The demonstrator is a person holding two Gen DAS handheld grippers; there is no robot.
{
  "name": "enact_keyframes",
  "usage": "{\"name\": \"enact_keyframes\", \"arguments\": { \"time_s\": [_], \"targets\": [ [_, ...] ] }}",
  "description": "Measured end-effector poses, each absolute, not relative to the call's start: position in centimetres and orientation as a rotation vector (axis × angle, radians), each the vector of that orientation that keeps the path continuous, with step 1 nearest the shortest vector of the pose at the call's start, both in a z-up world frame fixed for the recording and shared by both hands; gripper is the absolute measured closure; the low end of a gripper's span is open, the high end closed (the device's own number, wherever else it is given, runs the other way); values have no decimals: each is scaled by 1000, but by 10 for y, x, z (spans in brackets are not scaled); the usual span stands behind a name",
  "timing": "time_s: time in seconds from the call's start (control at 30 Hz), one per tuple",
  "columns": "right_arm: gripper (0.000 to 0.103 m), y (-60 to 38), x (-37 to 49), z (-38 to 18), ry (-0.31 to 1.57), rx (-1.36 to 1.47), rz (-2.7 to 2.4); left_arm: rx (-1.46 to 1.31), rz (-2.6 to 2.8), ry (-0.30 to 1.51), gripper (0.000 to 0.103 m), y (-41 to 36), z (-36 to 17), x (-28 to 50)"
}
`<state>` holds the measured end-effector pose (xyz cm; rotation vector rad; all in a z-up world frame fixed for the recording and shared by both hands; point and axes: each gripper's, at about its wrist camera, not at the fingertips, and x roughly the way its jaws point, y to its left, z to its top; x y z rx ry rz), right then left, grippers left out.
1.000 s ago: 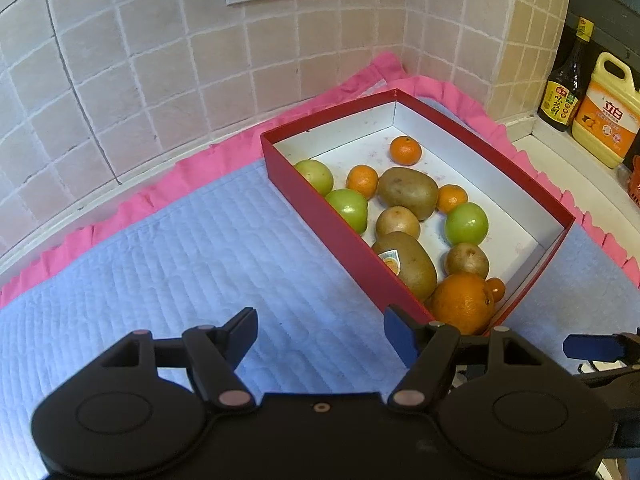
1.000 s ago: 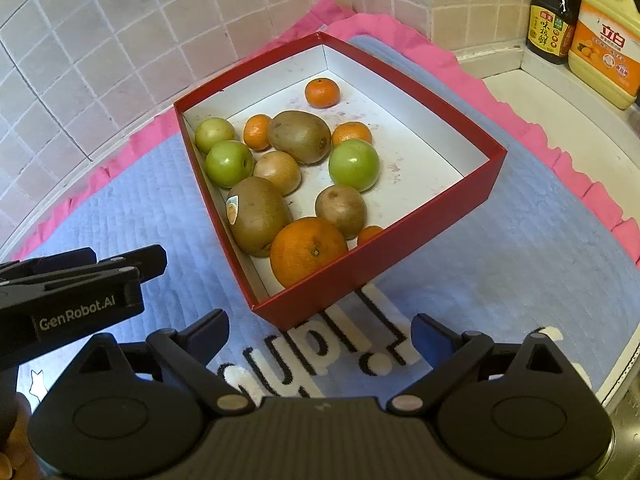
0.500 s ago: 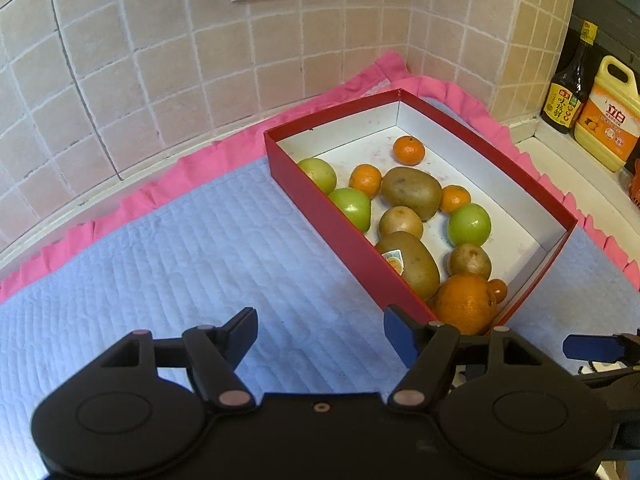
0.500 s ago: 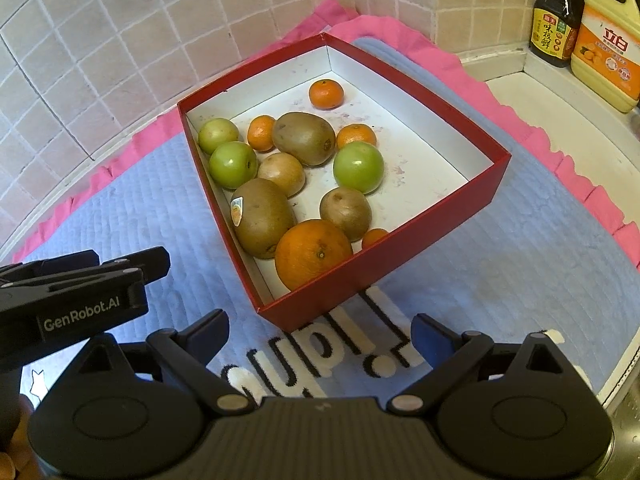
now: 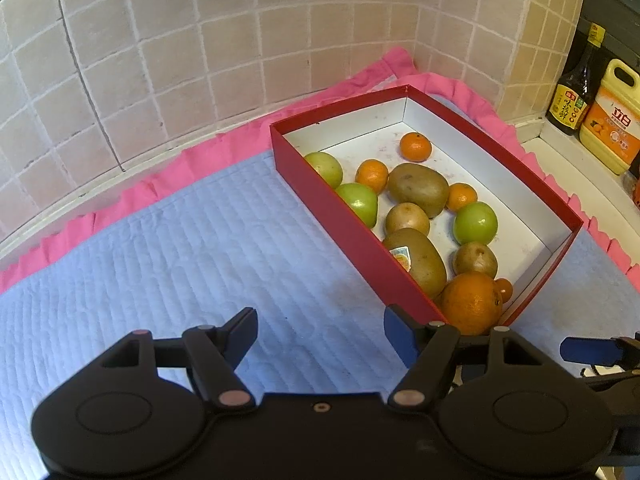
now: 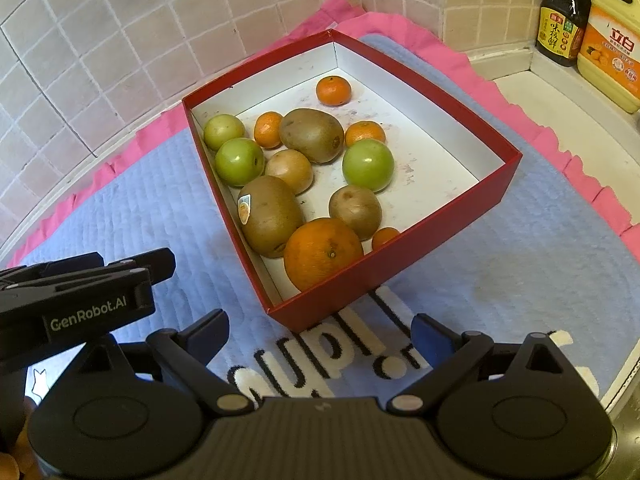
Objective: Organize fruits
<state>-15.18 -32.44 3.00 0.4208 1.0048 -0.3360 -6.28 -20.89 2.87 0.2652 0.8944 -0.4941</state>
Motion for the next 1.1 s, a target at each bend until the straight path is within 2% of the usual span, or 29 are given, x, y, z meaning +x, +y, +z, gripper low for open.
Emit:
{"name": "enact_keyframes", "arguments": {
  "time_s": [1.1],
  "targets": [
    [4, -321, -152, 30, 1007, 435, -313, 248, -481, 890, 20, -205, 31, -62]
  ]
}}
